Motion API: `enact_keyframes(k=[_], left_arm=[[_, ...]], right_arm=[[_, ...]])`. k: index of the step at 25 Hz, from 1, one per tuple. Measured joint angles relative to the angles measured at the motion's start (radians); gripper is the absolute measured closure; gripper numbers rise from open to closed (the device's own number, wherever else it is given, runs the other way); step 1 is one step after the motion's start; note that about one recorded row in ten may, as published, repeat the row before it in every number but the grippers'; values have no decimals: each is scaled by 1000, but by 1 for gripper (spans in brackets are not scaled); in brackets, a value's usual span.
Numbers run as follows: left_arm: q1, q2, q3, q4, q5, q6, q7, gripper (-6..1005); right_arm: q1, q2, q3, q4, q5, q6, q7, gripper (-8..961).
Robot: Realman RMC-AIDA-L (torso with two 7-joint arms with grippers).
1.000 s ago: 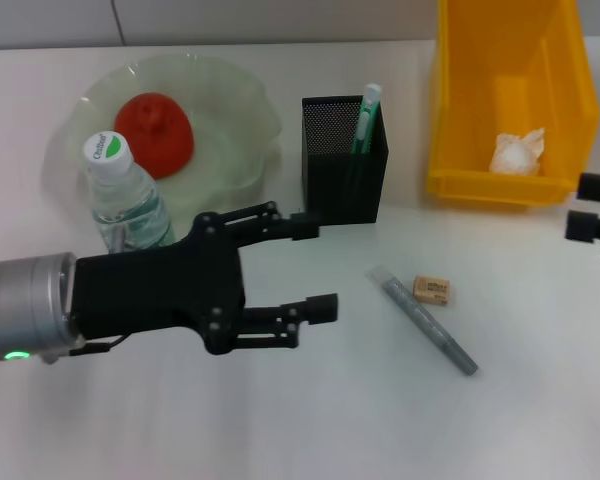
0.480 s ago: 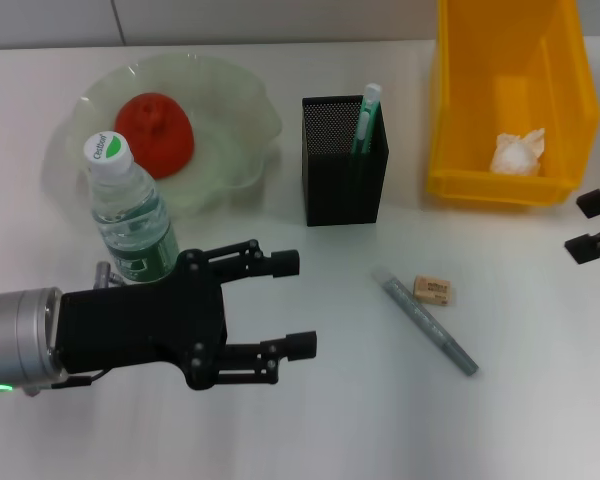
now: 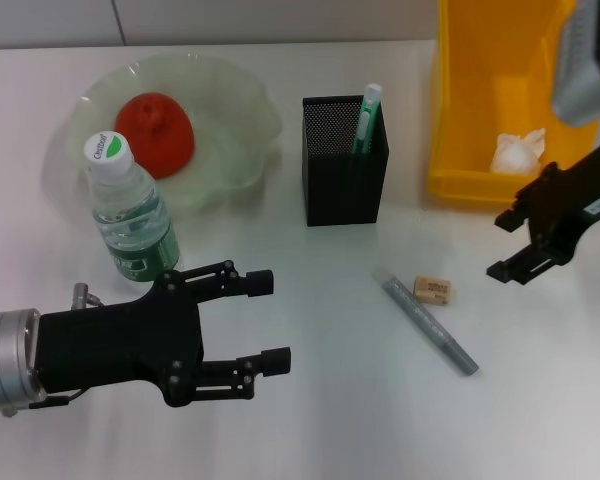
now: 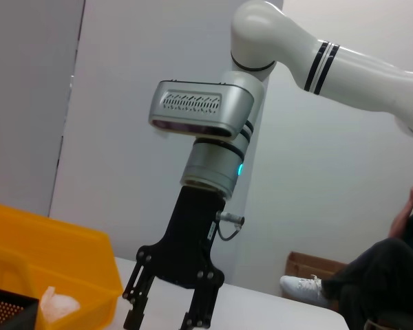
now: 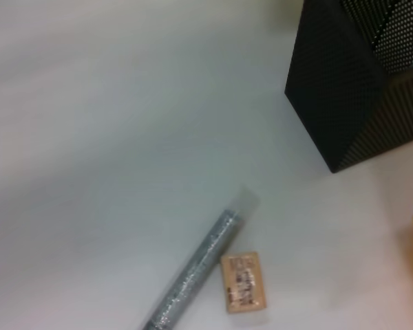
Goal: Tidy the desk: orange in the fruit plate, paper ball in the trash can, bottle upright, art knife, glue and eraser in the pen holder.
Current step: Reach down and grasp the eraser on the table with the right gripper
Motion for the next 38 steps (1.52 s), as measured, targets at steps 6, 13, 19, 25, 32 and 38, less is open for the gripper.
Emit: enact_keyframes(k=[6, 13, 19, 25, 32, 38], left_arm=[[2, -1, -1, 0, 1, -7, 0, 199], [1, -7, -6, 0, 1, -7, 0, 199], [-3, -15, -14, 0, 1, -7, 0, 198], [2, -21, -16, 0, 0, -15, 0, 198], [3, -22, -17, 0, 0, -19, 1, 199], [1, -23, -16, 0, 0, -20, 3, 198]], right_arm=[[51, 1, -9, 67, -28, 38, 5, 271], [113, 4, -66, 149, -20, 94, -5, 271], [142, 8, -129, 175, -4, 94, -7, 270], [151, 12, -194, 216, 22, 104, -7, 270], [152, 13, -210, 224, 33, 122, -7, 270], [153, 13, -240, 263, 48, 162, -7, 269]])
